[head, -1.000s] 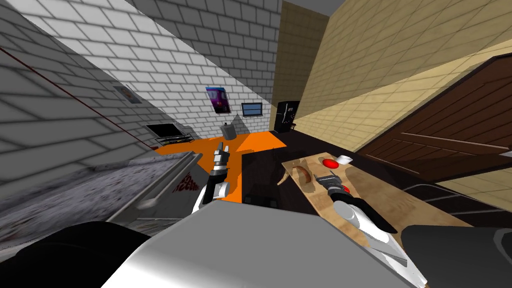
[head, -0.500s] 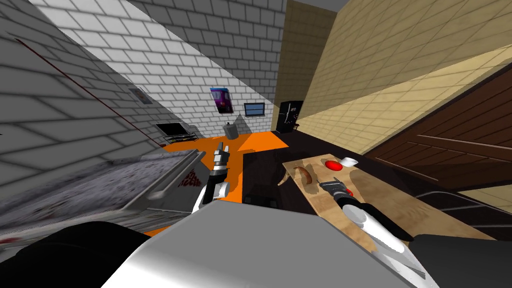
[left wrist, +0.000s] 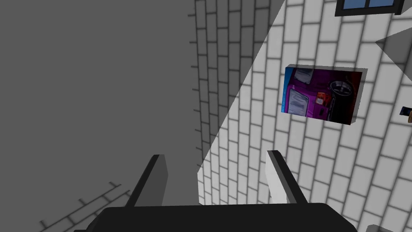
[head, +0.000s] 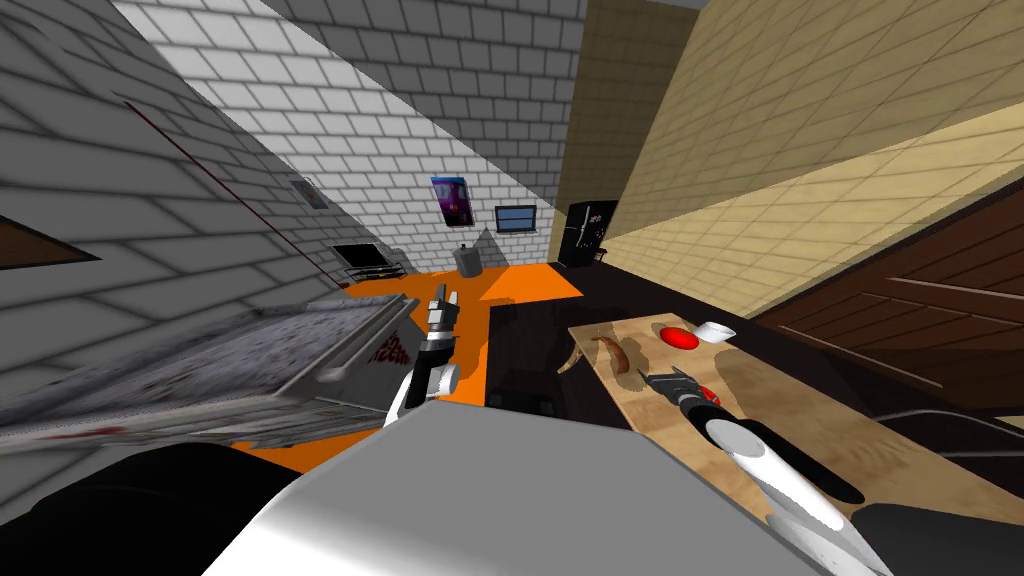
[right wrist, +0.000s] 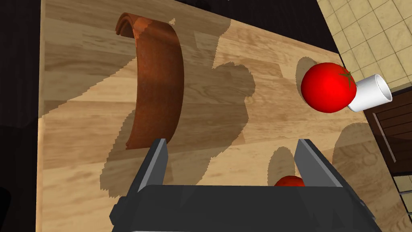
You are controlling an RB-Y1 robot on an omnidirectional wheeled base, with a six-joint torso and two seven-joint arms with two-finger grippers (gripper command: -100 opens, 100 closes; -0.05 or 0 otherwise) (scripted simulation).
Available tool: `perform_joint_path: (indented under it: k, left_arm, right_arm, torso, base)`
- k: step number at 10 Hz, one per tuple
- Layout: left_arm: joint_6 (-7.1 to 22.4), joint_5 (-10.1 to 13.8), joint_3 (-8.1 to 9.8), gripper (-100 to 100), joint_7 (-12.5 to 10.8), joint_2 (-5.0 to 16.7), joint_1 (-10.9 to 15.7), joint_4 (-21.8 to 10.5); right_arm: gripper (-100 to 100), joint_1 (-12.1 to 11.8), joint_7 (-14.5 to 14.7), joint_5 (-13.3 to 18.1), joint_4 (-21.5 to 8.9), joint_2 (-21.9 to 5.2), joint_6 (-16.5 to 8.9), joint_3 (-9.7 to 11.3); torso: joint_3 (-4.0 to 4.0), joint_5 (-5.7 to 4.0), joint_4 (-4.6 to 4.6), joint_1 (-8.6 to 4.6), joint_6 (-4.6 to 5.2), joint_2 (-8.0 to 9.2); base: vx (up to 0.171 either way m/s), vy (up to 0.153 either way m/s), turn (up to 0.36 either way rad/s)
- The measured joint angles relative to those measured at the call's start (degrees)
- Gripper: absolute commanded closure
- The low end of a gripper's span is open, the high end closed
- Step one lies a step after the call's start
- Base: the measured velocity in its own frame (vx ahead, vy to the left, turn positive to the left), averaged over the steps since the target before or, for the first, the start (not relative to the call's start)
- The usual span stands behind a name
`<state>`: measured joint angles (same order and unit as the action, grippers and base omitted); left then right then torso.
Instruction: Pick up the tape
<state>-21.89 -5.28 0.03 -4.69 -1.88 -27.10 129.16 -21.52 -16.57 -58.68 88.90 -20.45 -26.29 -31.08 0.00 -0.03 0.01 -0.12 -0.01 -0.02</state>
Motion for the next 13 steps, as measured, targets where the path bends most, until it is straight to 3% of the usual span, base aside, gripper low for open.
perform_joint_path:
  k: [4, 9, 13]
  left_arm:
    - [0.00, 0.00, 0.01, 0, 0.00, 0.00, -0.01, 0.00]
    - [0.00, 0.00, 0.01, 0, 0.00, 0.00, -0.01, 0.00]
    - [0.00, 0.00, 0.01, 0, 0.00, 0.00, -0.01, 0.00]
  right_arm:
    - [-100, 0.31, -0.23, -4.95, -3.47, -0.32, -5.67, -2.84]
    - [-100, 1.28, 2.22, -13.77, -11.07, -0.99, -12.56, -7.24]
    - [-100, 1.54, 3.34, -19.92, -15.19, -0.62, -18.61, -10.66]
  torso:
    - [0.00, 0.00, 0.00, 0.03, 0.05, 0.00]
    - [-0.01, -0.01, 0.00, -0.05, 0.02, -0.02]
    - [-0.02, -0.01, -0.01, -0.04, 0.03, -0.04]
  base:
    - [-0.011, -0.025, 0.091]
    - [-0.006, -0.033, 0.116]
    - [-0.003, -0.037, 0.122]
